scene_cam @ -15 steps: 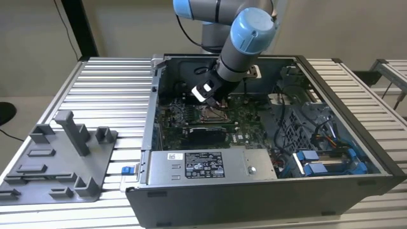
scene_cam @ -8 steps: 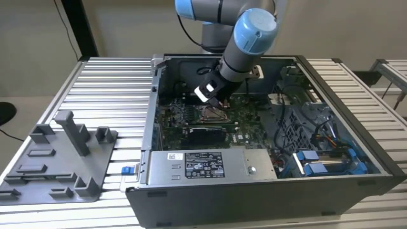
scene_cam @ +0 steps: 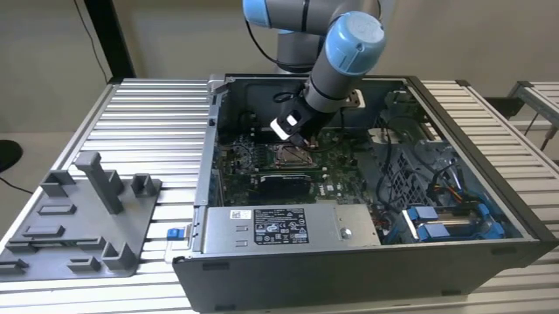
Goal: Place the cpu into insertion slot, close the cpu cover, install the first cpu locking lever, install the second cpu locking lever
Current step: 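Install the first cpu locking lever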
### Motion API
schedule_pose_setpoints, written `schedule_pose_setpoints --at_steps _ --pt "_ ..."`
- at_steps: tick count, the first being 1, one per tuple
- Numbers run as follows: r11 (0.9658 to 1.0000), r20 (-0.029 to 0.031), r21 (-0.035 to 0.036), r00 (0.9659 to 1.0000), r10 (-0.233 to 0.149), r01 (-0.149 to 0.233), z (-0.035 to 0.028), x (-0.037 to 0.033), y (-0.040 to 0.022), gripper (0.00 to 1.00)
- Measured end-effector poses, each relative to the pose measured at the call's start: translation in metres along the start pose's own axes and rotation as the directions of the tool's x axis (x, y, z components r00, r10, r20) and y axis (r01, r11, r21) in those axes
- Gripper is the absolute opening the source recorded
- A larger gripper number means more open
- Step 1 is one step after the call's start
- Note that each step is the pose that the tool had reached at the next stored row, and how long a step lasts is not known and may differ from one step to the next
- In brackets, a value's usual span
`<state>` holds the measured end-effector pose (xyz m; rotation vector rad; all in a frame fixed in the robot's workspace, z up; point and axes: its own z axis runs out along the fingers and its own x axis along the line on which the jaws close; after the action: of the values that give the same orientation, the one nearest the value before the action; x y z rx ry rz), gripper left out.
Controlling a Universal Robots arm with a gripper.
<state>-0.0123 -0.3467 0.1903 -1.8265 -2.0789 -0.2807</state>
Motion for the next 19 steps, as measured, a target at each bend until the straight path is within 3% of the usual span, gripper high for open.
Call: schedule_pose_setpoints --at_steps 11,13,19 --pt "1.0000 -0.0016 0.0001 1.0000 0.000 0.000 0.0029 -0.0014 0.0022 0.00" --pt "1.0000 -0.0013 0.0055 1.0000 0.002 -0.002 0.0023 -0.0017 0.0024 0.00" --pt "0.9999 -0.0057 0.0115 1.0000 0.005 -0.004 -0.0112 0.0036 -0.0012 0.00"
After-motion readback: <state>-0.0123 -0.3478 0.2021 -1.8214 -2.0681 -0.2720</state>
